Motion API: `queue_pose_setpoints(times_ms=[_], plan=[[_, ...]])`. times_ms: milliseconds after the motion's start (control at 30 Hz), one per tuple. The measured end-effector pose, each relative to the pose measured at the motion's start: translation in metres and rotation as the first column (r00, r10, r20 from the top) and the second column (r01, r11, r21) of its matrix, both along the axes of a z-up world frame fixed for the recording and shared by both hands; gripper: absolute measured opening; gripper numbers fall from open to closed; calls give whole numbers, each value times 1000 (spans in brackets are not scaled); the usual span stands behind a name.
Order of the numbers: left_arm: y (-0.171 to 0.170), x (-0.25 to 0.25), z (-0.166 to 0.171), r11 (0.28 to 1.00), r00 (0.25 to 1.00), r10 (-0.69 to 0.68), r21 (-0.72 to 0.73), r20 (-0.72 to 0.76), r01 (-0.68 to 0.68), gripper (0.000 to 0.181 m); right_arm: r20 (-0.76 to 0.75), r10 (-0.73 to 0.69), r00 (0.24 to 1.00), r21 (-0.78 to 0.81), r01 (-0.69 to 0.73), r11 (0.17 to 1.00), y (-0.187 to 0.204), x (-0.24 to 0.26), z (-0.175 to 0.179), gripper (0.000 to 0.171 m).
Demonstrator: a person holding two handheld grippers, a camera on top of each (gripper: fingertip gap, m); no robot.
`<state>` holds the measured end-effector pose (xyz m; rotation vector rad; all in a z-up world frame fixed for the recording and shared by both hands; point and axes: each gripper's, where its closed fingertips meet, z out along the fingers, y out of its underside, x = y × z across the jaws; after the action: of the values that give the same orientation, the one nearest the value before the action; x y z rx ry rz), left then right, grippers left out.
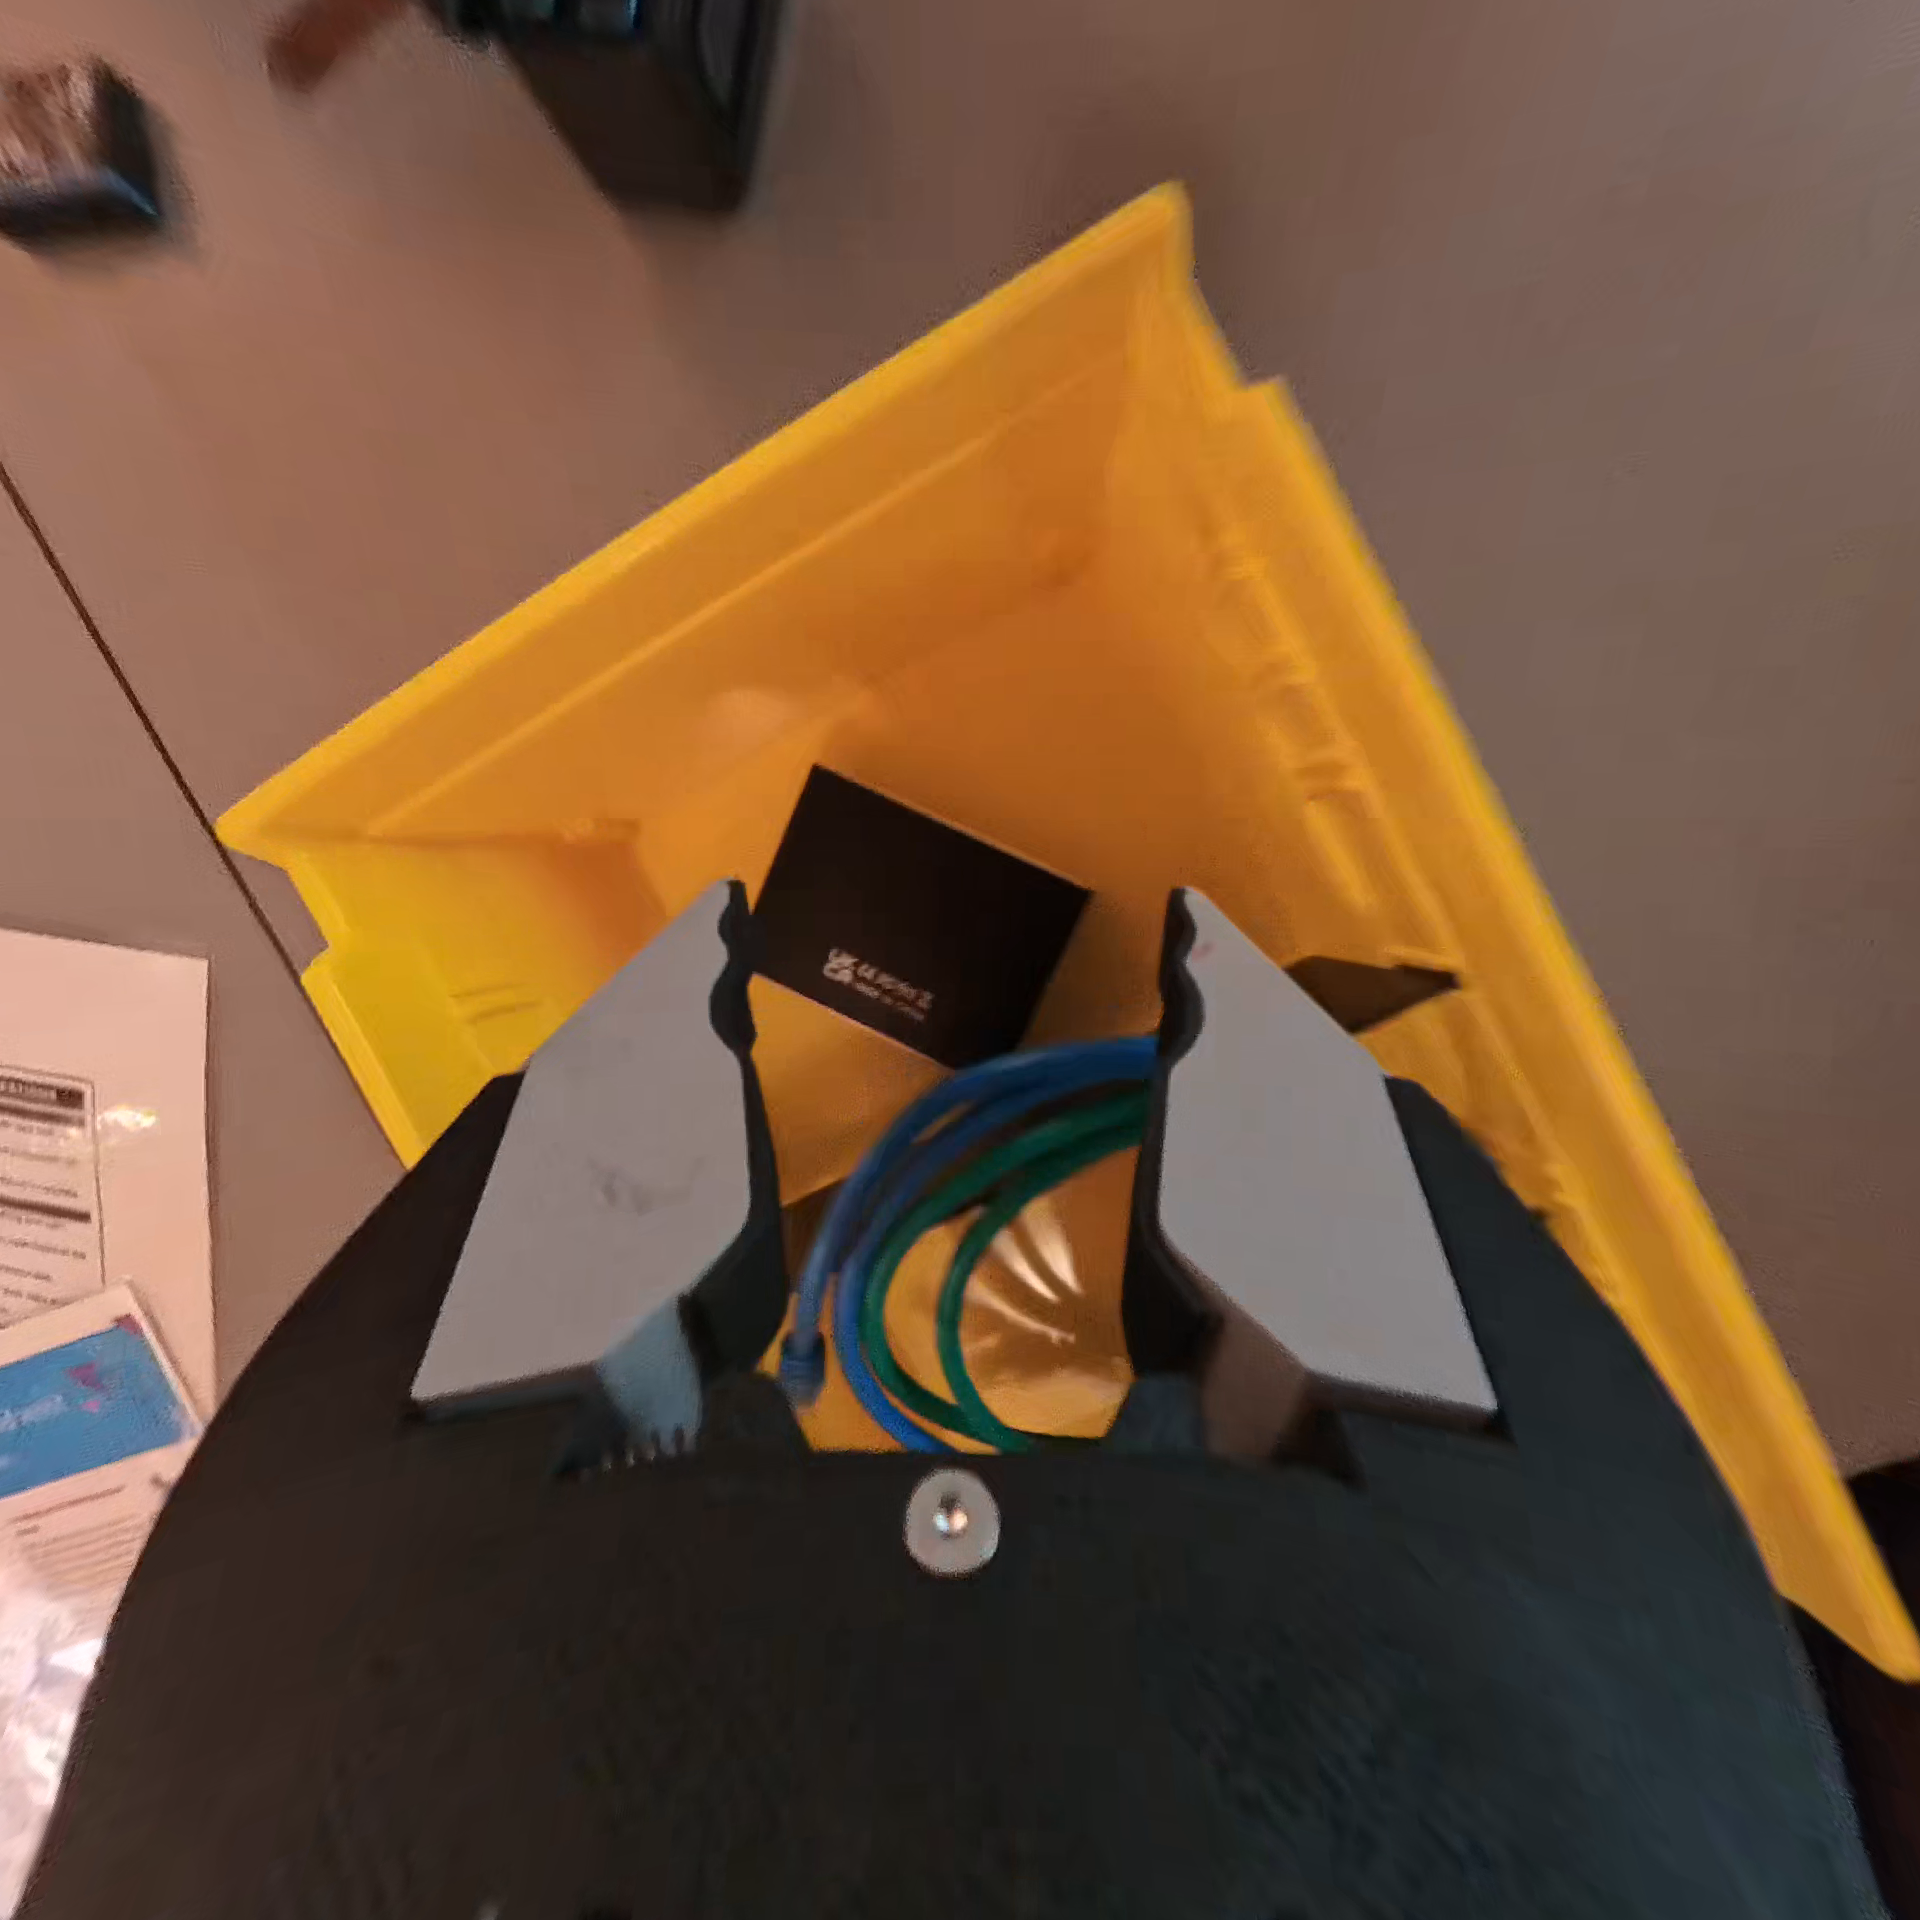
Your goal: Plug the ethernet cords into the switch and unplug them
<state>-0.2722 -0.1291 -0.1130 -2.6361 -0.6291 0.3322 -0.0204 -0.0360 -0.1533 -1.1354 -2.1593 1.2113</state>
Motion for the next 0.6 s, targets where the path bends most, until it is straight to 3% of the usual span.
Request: queue_pose_setpoints(times_ms=[67, 167, 267, 400, 500, 600], plan=[[-7, -13, -18, 998, 999, 28, -64, 42, -25, 81, -20, 6, 1000, 88, -5, 996, -3, -6, -16, 97], [-10, -16, -45, 990, 968, 104, -116, 227, -79, 92, 20, 19, 1000, 164, -22, 986, -6, -9, -38, 92], [-15, -33, -57, 965, 919, 241, -176, 312, -193, 99, 34, 12, 999, 179, -18, 984, -6, -12, -41, 89], [-22, -37, -76, 936, 880, 309, -282, 360, -213, 98, 28, 12, 1000, 132, -16, 991, -5, -12, -36, 85], [-16, -25, -89, 932, 840, 325, -299, 434, -206, 88, 44, 14, 999, 85, -18, 996, -4, -13, -34, 84], [-14, -27, -89, 935, 874, 279, -320, 398, -153, 80, 58, 16, 998, 47, -19, 999, -4, -13, -33, 81]])
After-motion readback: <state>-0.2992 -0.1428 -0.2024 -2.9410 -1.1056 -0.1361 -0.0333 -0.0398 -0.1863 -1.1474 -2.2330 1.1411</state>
